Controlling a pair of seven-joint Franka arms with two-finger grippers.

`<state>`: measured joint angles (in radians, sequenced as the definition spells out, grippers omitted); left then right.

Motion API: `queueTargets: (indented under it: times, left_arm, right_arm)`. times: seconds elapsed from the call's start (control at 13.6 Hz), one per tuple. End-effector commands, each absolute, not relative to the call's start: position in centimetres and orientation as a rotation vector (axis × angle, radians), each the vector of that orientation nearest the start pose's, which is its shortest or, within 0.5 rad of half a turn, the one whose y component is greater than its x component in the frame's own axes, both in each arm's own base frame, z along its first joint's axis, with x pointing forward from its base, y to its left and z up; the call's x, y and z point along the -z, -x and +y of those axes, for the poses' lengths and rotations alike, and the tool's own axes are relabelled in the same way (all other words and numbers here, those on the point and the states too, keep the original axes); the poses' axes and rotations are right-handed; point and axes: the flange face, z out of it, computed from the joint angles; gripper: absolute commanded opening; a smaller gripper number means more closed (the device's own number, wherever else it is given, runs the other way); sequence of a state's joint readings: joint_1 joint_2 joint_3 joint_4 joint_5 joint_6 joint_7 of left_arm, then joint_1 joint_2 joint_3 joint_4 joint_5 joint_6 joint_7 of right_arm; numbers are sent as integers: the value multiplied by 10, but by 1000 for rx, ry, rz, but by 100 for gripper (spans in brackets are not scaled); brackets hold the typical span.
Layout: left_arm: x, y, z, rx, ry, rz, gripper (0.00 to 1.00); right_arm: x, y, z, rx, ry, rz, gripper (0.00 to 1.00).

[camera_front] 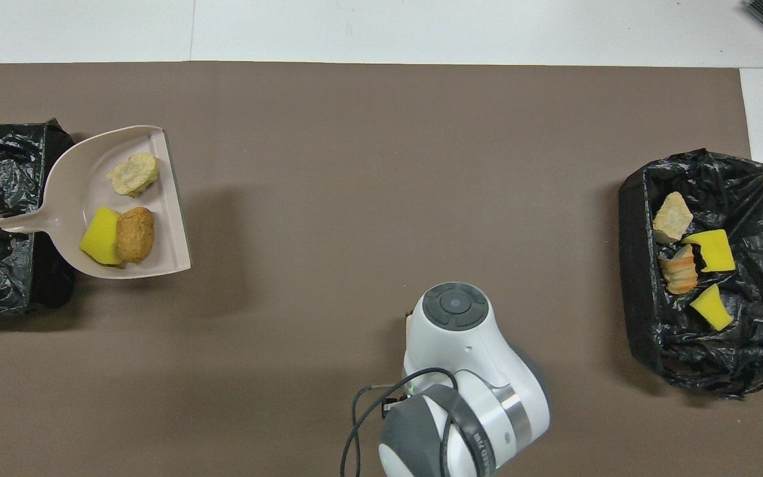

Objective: Sweep and dump trash in bin
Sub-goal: 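Carry the loaded dustpan with the left gripper to the nearer black bag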

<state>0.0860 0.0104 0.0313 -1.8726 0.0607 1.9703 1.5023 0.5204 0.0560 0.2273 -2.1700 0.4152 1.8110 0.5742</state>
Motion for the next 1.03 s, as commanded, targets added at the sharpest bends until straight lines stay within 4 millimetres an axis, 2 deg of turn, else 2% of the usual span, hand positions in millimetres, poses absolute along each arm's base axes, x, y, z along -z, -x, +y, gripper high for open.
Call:
queueTargets:
  times: [0.0, 0.15, 0.22, 0.29, 0.37, 0.44, 0.51, 0.66, 0.81, 0.88, 0.95]
  left_arm:
    - [-522, -576, 108, 38, 2388, 1903, 0]
    - [-532, -580, 147, 43, 2385, 1883, 0]
    - [-539, -589, 160, 39, 2331, 1941, 0]
    - [-547, -591, 182, 5, 2282, 1975, 0]
    - [-546, -585, 220, -35, 2251, 1979, 0]
    - [-543, -586, 246, -67, 2232, 1970, 0]
    - [-555, -592, 256, -73, 2170, 1952, 0]
    - [-549, -603, 287, -230, 2055, 1910, 0]
    - [-541, -605, 316, -259, 2038, 1844, 0]
    - [-533, -610, 315, -306, 1999, 1849, 0]
    - [-531, -618, 305, -397, 1919, 1865, 0]
  right_arm:
    - [-332, -333, 383, -862, 2951, 16, 0]
    - [-331, -331, 383, -896, 2949, -18, 0]
    - [-332, -328, 383, -915, 2950, -29, 0]
    - [-334, -328, 383, -942, 2950, -36, 0]
    - [-336, -327, 383, -960, 2950, -43, 0]
    - [-335, -326, 382, -967, 2951, -50, 0]
    - [-335, -326, 382, -967, 2948, -82, 0]
    - [-326, -325, 384, -966, 2947, -132, 0]
    - [-326, -326, 384, -967, 2943, -158, 0]
    - [-326, -326, 385, -963, 2941, -165, 0]
    - [-329, -328, 387, -968, 2939, -172, 48]
